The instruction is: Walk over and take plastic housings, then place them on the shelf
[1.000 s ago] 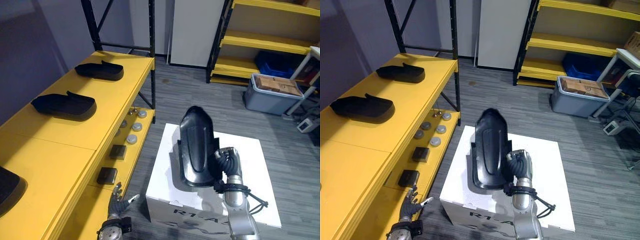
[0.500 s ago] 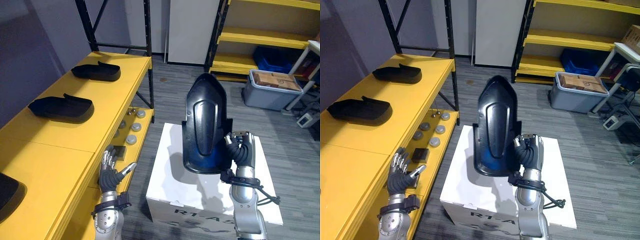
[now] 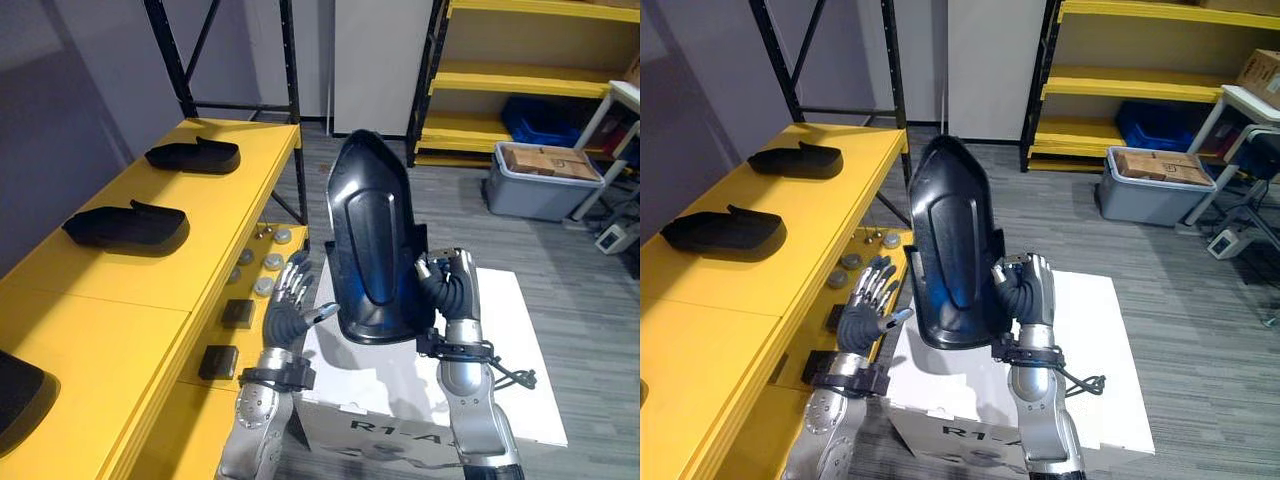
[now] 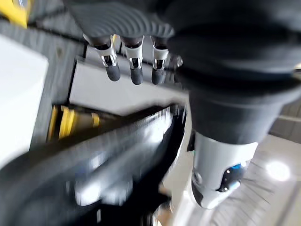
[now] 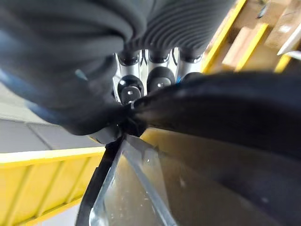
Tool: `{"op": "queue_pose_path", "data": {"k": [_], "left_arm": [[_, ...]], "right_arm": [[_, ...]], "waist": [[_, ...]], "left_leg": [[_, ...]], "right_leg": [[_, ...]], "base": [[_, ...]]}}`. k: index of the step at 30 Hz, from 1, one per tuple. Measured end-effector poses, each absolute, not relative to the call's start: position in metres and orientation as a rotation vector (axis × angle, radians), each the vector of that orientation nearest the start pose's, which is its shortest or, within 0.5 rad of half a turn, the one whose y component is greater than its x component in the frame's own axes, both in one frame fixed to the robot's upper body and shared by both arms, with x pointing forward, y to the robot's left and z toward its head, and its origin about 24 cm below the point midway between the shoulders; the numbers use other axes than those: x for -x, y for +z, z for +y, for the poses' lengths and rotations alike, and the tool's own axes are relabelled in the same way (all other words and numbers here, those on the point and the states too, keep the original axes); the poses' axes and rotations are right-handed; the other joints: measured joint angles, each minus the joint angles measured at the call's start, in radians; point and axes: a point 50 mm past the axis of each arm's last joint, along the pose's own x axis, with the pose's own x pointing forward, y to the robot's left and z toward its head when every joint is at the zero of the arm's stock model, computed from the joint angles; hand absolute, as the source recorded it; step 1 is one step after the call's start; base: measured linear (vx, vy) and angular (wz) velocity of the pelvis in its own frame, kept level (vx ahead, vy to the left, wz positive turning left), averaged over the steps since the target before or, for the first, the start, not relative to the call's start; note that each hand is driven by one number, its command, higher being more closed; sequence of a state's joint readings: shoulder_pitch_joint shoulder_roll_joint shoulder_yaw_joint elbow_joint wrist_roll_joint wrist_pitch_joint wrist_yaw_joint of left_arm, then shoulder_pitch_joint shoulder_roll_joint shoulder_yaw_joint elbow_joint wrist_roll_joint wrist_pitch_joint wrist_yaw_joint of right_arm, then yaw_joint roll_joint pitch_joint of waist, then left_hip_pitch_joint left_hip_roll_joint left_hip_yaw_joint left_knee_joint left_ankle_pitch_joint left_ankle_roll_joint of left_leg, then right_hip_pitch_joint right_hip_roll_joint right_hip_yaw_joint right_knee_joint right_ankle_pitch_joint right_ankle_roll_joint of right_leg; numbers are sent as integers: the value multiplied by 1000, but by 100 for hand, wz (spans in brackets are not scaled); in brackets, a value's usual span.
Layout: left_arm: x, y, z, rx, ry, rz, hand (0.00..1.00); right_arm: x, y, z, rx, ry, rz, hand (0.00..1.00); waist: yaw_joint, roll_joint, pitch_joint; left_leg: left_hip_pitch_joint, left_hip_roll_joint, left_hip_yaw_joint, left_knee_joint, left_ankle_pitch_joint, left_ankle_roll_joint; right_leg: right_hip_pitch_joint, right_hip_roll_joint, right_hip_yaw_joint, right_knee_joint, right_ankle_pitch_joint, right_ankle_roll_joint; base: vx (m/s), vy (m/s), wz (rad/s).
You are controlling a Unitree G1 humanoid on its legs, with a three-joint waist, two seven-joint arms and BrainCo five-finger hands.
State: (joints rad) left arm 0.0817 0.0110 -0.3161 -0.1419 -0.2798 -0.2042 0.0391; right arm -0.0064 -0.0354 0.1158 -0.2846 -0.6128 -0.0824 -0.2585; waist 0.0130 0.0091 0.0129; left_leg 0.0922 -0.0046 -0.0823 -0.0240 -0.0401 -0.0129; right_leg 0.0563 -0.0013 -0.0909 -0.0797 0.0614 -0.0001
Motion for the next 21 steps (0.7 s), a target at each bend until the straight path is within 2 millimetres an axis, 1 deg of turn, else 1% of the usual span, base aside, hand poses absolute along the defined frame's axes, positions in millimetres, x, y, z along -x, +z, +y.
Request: {"op": "queue_pose_path", "data": {"k": [5, 9, 13, 16, 21], "left_arm": [[-230, 61, 84, 375, -245, -136, 0], [-236, 59, 82, 370, -248, -112, 0], [-237, 55, 79, 387, -246, -79, 0], [-241, 53, 76, 377, -236, -61, 0], [-240, 51, 75, 375, -215, -48, 0]], "right_arm": [[-243, 114, -130, 589, -171, -448, 100], [-243, 114, -129, 608, -155, -458, 100], [-242, 113, -128, 618, -147, -465, 100], [-242, 113, -128, 635, -134, -471, 100], [-242, 111, -126, 653, -122, -474, 100]], "waist": [[-1, 0, -11], [-1, 1, -17], [0, 1, -19], [-3, 0, -29], [-12, 1, -39]], "left_leg": [[-1, 1, 3, 0, 0, 1], [-2, 2, 6, 1, 0, 1], [-5, 4, 22, 3, -1, 1], [-25, 4, 24, 13, -2, 1], [-26, 4, 25, 18, -2, 1]], "right_leg": [[-2, 2, 3, 0, 1, -1], [-4, 4, 7, 0, 2, -3], [-10, 7, 20, -1, 6, -7], [-26, 6, 22, -1, 12, -8], [-24, 6, 22, -1, 13, -9]], "base": [[0, 0, 0], [0, 0, -1], [6, 3, -9], [-1, 1, -4], [0, 0, 0]]}}
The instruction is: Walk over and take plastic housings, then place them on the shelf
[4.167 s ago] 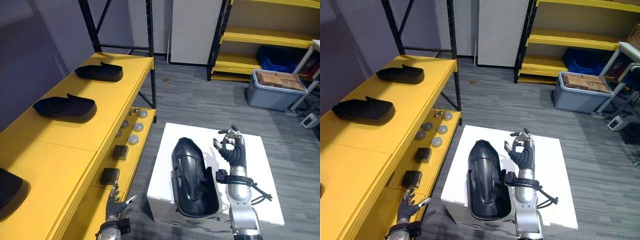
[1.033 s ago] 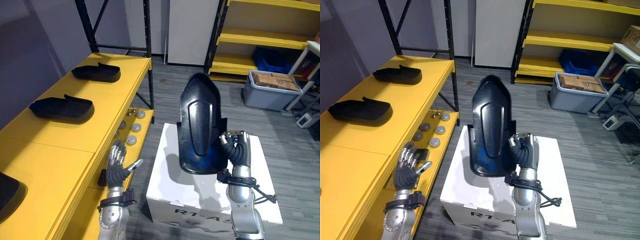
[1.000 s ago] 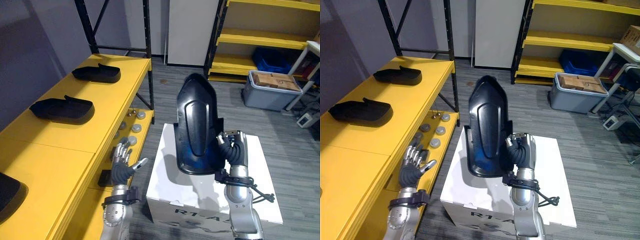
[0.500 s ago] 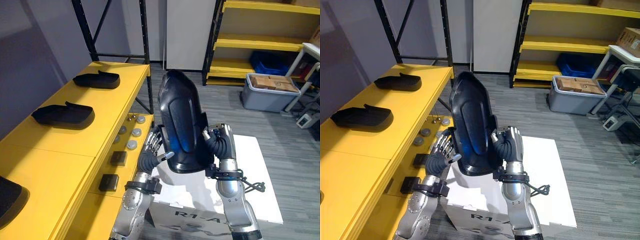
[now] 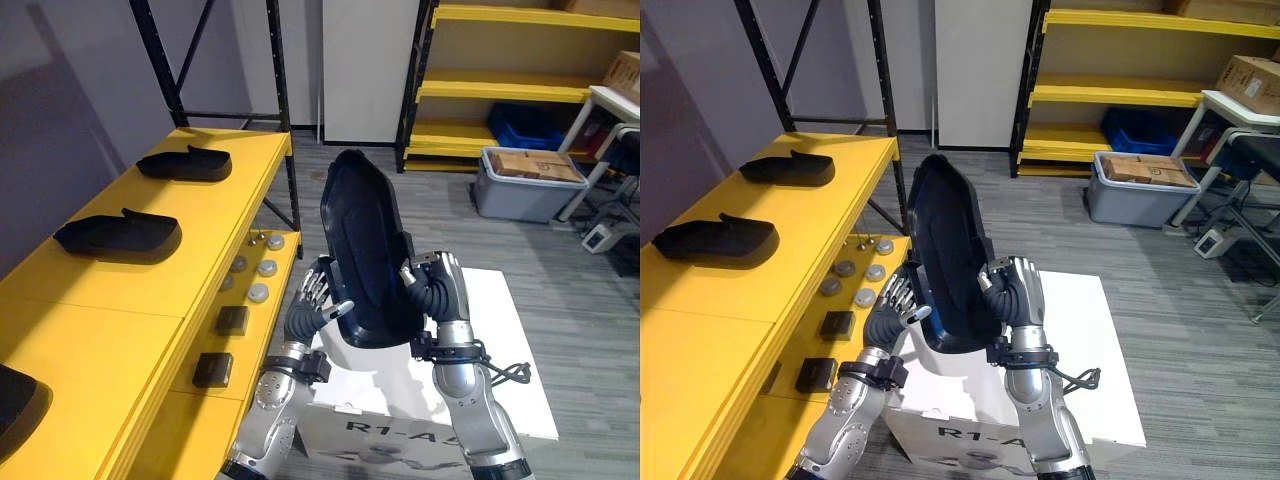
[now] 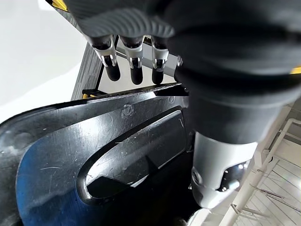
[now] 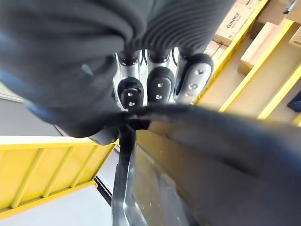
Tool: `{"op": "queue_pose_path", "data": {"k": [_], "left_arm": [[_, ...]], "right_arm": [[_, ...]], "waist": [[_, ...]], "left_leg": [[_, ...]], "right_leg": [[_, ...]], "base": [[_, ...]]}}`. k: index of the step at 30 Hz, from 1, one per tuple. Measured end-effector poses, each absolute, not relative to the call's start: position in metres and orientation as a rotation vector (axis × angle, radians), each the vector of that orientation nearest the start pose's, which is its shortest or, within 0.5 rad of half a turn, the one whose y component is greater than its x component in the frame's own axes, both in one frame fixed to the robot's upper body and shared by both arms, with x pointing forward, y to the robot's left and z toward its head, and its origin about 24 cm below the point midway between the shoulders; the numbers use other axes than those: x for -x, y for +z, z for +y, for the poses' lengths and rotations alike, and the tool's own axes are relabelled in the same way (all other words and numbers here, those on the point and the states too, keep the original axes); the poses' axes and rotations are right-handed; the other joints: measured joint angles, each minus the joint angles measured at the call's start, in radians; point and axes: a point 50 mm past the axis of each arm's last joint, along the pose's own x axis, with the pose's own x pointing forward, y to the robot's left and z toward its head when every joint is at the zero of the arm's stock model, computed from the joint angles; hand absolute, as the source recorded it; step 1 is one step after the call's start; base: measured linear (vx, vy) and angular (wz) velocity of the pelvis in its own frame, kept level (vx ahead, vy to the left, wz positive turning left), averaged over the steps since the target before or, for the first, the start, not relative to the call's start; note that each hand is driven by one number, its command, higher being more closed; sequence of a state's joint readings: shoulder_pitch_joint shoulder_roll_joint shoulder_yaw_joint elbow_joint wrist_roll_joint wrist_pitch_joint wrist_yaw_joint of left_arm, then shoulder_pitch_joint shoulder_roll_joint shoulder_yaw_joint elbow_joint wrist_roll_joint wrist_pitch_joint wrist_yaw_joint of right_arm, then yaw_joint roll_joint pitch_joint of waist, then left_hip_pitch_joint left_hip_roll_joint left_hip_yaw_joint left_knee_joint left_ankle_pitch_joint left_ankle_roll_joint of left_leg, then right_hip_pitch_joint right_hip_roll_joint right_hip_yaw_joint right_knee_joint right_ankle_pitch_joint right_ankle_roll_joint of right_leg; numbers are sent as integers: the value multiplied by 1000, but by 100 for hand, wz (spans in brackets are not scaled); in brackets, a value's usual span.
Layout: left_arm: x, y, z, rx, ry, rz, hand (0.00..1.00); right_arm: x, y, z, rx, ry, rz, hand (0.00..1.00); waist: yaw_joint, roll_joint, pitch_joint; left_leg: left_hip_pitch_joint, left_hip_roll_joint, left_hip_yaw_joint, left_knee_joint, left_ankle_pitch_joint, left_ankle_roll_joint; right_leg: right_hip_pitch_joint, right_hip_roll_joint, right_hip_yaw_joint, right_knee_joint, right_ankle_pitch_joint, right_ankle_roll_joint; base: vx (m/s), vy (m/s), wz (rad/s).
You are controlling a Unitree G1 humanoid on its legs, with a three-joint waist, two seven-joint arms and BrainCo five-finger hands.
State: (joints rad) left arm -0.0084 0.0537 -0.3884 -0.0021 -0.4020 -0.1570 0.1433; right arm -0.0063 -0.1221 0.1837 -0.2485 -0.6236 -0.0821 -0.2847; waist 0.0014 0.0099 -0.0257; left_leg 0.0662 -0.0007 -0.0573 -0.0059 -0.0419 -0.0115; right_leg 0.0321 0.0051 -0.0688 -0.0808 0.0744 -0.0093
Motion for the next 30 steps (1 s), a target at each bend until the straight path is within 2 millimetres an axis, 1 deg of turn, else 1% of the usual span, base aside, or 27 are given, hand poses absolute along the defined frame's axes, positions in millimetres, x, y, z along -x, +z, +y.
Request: {"op": "queue_pose_path", "data": {"k": [5, 9, 12, 16, 19, 23, 30], "left_arm": [[-241, 50, 79, 370, -186, -44, 0], [-242, 50, 81, 361, -173, -48, 0], [-243, 51, 85, 354, -151, -61, 0], [-241, 44, 89, 356, -113, -39, 0], [-241, 42, 92, 361, -86, -30, 0], [-239, 38, 101, 356, -13, -22, 0], [-236, 33, 108, 355, 15, -10, 0]], "right_arm": [[-242, 103, -124, 662, -107, -447, 100], [-241, 101, -123, 661, -104, -438, 100], [-242, 93, -120, 663, -77, -402, 100], [-237, 83, -118, 657, -53, -361, 100], [-236, 82, -118, 657, -45, -354, 100], [-235, 80, -117, 644, -48, -343, 100], [-232, 76, -116, 631, -49, -321, 100]], "waist": [[-5, 0, -5], [-7, 0, -6], [-10, 0, -7], [-8, -1, -8], [-8, -1, -9], [-9, -1, -9], [-9, -3, -11]], "left_leg": [[-3, 0, 0, 1, 0, 0], [-2, 0, 0, 0, 0, 0], [1, 1, -1, -2, 0, 0], [8, 1, -3, -9, 1, 1], [9, 1, -4, -10, 2, 2], [10, 1, -5, -13, 3, 3], [16, -1, -16, -25, 10, 7]], "right_leg": [[0, 0, 0, -1, 3, 0], [1, 1, 0, -1, 4, 0], [3, 1, -1, -2, 3, -1], [5, 1, -2, -3, 3, 0], [5, 1, -2, -3, 3, 0], [5, 1, -4, -3, 3, 0], [8, -2, -11, -3, 3, 1]], "base": [[0, 0, 0], [0, 0, 0], [0, 0, 0], [0, 0, 0], [0, 0, 0], [0, 0, 0], [7, 4, 2]]}}
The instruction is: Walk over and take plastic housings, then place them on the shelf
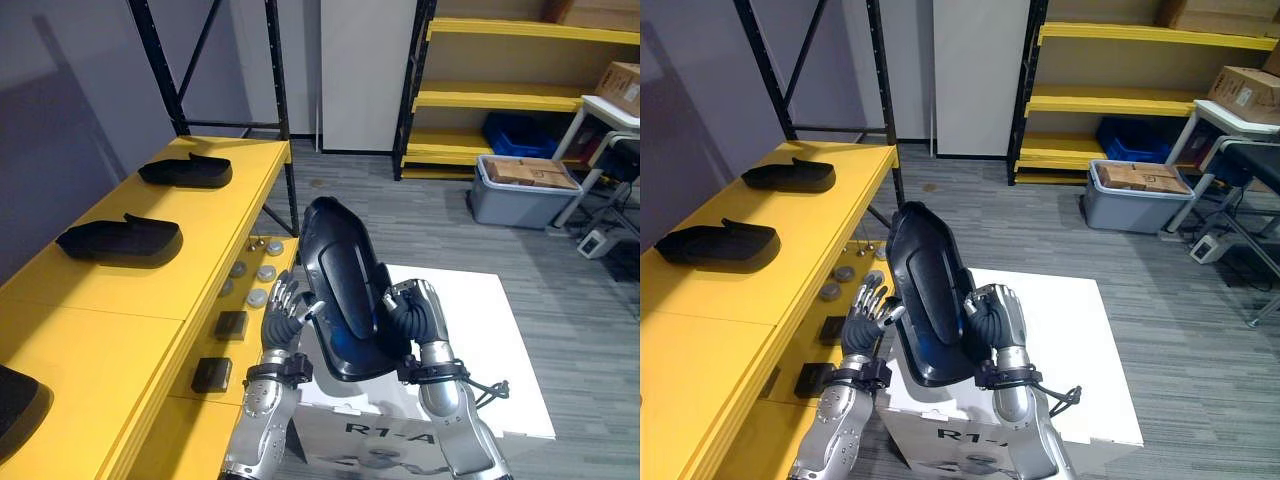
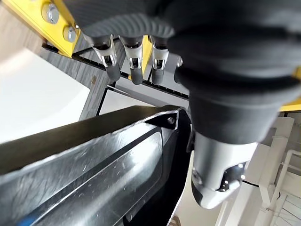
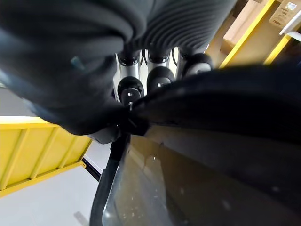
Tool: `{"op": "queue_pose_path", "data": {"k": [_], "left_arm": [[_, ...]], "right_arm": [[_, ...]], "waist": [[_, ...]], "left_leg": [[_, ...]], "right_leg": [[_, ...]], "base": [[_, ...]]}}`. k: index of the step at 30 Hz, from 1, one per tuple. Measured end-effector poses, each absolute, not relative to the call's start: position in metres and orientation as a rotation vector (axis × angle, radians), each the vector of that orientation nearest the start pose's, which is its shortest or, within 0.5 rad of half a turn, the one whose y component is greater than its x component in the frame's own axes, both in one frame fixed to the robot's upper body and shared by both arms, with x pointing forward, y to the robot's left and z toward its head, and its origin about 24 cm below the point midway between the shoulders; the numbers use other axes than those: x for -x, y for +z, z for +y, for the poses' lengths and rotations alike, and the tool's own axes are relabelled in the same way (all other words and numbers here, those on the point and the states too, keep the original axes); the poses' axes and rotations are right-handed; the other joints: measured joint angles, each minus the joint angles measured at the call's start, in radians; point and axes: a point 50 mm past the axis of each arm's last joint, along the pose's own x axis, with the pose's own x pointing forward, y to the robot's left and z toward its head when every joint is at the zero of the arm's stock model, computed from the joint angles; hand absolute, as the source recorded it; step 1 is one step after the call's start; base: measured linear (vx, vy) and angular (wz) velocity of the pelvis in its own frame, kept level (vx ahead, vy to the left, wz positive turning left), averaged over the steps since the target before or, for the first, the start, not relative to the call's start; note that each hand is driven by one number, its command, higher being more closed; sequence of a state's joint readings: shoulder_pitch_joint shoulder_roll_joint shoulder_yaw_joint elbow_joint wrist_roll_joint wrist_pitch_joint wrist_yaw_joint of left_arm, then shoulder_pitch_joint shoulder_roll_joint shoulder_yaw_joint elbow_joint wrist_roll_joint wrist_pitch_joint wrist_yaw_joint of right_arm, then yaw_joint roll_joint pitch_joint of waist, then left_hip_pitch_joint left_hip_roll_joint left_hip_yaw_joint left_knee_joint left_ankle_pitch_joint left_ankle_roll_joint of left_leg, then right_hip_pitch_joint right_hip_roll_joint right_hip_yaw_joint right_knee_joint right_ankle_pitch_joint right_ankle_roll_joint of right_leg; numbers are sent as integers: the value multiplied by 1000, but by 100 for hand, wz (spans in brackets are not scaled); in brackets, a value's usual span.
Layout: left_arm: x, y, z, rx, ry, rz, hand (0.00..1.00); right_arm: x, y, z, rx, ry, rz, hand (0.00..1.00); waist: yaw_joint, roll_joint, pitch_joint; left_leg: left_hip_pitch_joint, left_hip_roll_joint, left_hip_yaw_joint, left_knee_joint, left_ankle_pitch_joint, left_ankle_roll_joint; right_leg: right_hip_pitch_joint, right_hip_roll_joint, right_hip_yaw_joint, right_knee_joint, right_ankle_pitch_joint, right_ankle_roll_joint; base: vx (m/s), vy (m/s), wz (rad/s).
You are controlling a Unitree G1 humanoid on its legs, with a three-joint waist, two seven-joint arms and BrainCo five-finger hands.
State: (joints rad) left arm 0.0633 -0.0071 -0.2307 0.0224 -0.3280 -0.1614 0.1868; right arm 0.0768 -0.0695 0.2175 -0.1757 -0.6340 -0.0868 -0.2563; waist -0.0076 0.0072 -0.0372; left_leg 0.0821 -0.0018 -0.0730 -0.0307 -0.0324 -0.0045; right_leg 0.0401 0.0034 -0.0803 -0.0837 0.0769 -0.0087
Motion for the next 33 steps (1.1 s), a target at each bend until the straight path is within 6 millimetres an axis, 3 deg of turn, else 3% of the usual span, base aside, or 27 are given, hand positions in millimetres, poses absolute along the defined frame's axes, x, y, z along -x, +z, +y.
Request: {"op": "queue_pose_path", "data": {"k": [19, 20, 27, 33], "left_arm": [[-225, 4, 110, 319, 5, 118, 0], [-225, 4, 108, 321, -10, 119, 100], [-221, 4, 90, 378, -123, 138, 100], [-225, 6, 92, 424, -96, 141, 100]], "right_arm": [[-230, 91, -108, 599, -41, -389, 100], [-230, 91, -107, 595, -35, -391, 100], [-233, 99, -93, 559, 31, -435, 100], [-230, 101, -85, 534, 73, -471, 100]], "waist": [[1, -9, -7], [1, -9, -7], [1, -8, -7], [-2, -7, -8]], "left_leg": [[-5, 0, -4, 0, 0, 0], [-5, 0, -3, 0, 0, 0], [-5, 2, 13, 0, -1, -1], [-4, 3, 17, 0, -2, -2]], "right_leg": [[1, 0, -5, 0, -1, 1], [1, 0, -4, 0, -1, 1], [-4, 3, 9, 1, -1, 1], [-5, 3, 13, 1, -1, 1]], "base": [[3, 1, 1], [0, 0, 0], [1, 0, -6], [0, 0, 0]]}}
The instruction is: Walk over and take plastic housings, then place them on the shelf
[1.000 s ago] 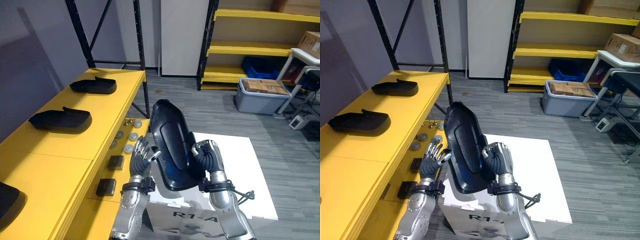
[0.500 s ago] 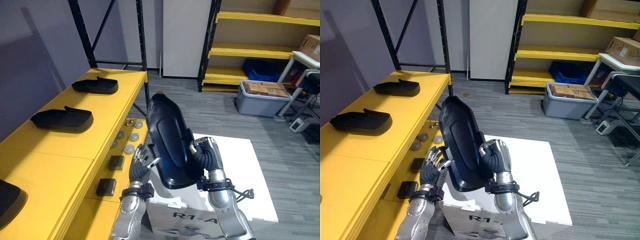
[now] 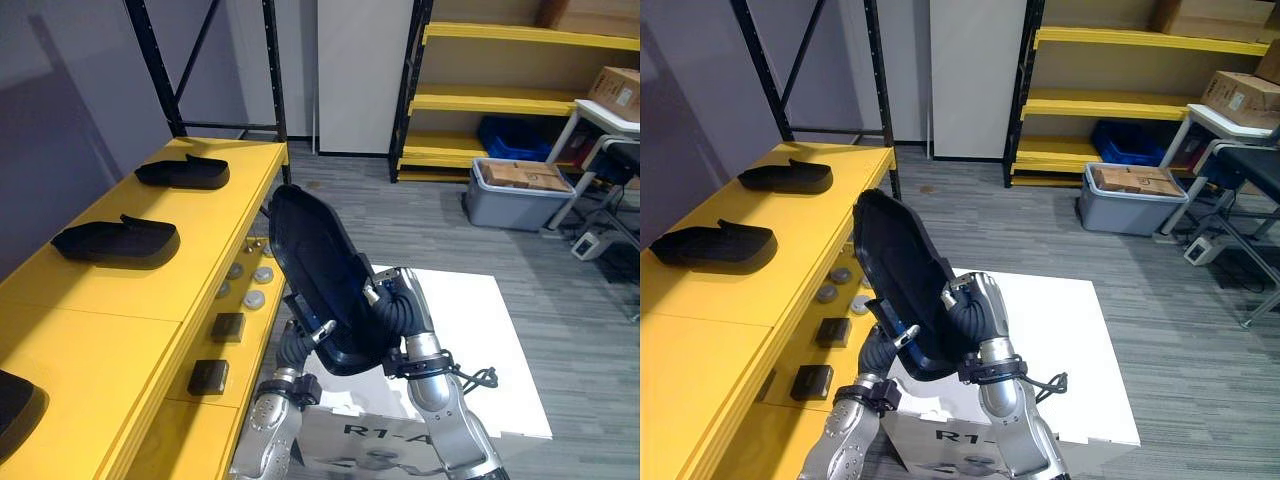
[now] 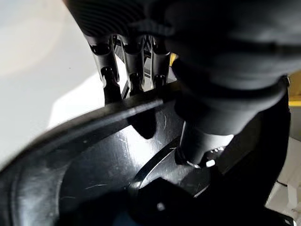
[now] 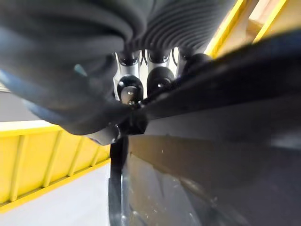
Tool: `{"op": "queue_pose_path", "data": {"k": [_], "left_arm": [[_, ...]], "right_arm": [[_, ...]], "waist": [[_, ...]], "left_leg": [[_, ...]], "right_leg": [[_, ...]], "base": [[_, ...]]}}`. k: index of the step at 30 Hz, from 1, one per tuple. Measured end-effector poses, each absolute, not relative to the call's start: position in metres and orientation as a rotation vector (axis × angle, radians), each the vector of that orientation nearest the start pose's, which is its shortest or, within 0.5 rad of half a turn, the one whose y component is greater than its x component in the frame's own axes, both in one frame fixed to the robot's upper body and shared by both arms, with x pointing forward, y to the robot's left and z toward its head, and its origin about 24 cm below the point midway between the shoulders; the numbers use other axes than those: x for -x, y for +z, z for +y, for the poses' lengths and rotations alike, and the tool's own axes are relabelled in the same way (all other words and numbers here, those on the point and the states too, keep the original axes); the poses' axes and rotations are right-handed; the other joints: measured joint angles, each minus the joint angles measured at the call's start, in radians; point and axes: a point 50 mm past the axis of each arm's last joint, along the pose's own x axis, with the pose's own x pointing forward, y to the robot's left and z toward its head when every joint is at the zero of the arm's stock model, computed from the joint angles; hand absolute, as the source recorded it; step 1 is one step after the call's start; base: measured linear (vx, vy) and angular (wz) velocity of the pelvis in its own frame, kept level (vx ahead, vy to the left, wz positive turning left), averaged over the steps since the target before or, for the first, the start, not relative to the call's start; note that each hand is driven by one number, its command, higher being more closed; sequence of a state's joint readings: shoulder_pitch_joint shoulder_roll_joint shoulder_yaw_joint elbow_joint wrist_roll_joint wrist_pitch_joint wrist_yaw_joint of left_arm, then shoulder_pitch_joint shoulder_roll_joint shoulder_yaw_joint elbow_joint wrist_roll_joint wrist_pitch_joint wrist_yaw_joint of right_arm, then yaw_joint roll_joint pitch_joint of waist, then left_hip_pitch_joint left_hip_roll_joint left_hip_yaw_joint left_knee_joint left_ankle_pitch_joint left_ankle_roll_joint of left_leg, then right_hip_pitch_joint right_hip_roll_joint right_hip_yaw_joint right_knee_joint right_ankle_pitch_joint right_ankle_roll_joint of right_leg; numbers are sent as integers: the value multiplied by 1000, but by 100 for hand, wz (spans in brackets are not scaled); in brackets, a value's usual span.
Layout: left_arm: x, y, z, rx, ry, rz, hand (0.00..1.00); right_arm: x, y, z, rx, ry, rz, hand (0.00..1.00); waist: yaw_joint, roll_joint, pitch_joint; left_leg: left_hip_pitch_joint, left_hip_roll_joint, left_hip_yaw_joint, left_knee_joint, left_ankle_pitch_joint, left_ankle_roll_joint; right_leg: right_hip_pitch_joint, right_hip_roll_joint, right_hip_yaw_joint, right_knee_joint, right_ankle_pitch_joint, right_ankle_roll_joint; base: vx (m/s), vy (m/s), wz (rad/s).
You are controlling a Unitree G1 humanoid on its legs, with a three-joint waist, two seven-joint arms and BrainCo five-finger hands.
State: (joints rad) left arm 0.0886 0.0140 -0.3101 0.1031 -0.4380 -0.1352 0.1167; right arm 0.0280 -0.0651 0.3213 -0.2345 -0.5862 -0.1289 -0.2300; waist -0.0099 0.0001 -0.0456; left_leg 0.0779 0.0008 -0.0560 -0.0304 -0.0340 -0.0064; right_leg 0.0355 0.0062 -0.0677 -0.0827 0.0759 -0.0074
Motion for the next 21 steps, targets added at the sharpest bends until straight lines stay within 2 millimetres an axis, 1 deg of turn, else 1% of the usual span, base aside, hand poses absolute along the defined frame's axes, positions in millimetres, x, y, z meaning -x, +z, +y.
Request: {"op": "queue_pose_path", "data": {"k": [1, 3, 8, 12, 15, 17, 18, 19, 20, 21], "left_arm": [[-225, 6, 92, 428, -92, 142, 100], [-225, 6, 93, 430, -84, 143, 100], [-225, 6, 96, 419, -75, 142, 100], [-226, 10, 97, 395, -78, 124, 100], [-227, 14, 96, 382, -89, 110, 100], [-227, 15, 92, 388, -105, 108, 100], [-226, 16, 94, 397, -102, 101, 100], [-225, 16, 97, 399, -99, 96, 100], [-223, 16, 103, 401, -79, 92, 100], [-221, 15, 106, 400, -65, 93, 100]], "right_arm": [[-229, 102, -84, 532, 82, -476, 0], [-229, 101, -84, 522, 91, -470, 0], [-227, 102, -83, 416, 124, -465, 0], [-227, 100, -88, 337, 128, -438, 0], [-229, 99, -99, 235, 109, -406, 0], [-228, 103, -112, 116, 63, -400, 0], [-229, 106, -125, 83, 1, -408, 0], [-230, 110, -143, 46, -76, -418, 0], [-228, 115, -169, 8, -187, -443, 0], [-226, 117, -181, -16, -235, -458, 0]], "waist": [[0, 0, 0], [1, 0, 0], [0, 0, 0], [0, 0, 0], [1, 0, 0], [0, 0, 1], [0, 0, 2], [1, -1, 2], [0, 0, 2], [0, -1, 2]], "left_leg": [[0, 0, 0, 0, 0, 0], [0, 0, 0, 0, 0, 0], [1, 0, 0, 1, 0, 0], [2, 0, 0, 1, 0, 0], [13, 0, 0, -1, 0, 0], [15, -1, -1, -1, -1, -1], [15, -1, 0, -1, -1, -1], [15, -1, 0, -1, -1, -1], [15, -2, 1, 0, -2, -1], [15, -2, 1, -1, -2, -1]], "right_leg": [[0, 0, 0, 0, 0, 0], [0, 0, 0, 0, 0, 0], [1, 0, 0, 1, 0, 0], [1, -1, 0, 2, 0, 0], [10, -1, -1, 2, -1, 0], [15, -1, -1, 2, -2, 1], [14, -1, -1, 2, -2, 1], [14, -1, -1, 3, -2, 2], [14, -2, 0, 4, -3, 3], [14, -2, 0, 4, -5, 6]], "base": [[0, 0, 0], [0, 0, 0], [0, 0, 0], [0, 0, 0], [0, 0, 0], [0, 0, 0], [0, 0, 0], [0, 0, 0], [0, 0, 0], [0, 0, 0]]}}
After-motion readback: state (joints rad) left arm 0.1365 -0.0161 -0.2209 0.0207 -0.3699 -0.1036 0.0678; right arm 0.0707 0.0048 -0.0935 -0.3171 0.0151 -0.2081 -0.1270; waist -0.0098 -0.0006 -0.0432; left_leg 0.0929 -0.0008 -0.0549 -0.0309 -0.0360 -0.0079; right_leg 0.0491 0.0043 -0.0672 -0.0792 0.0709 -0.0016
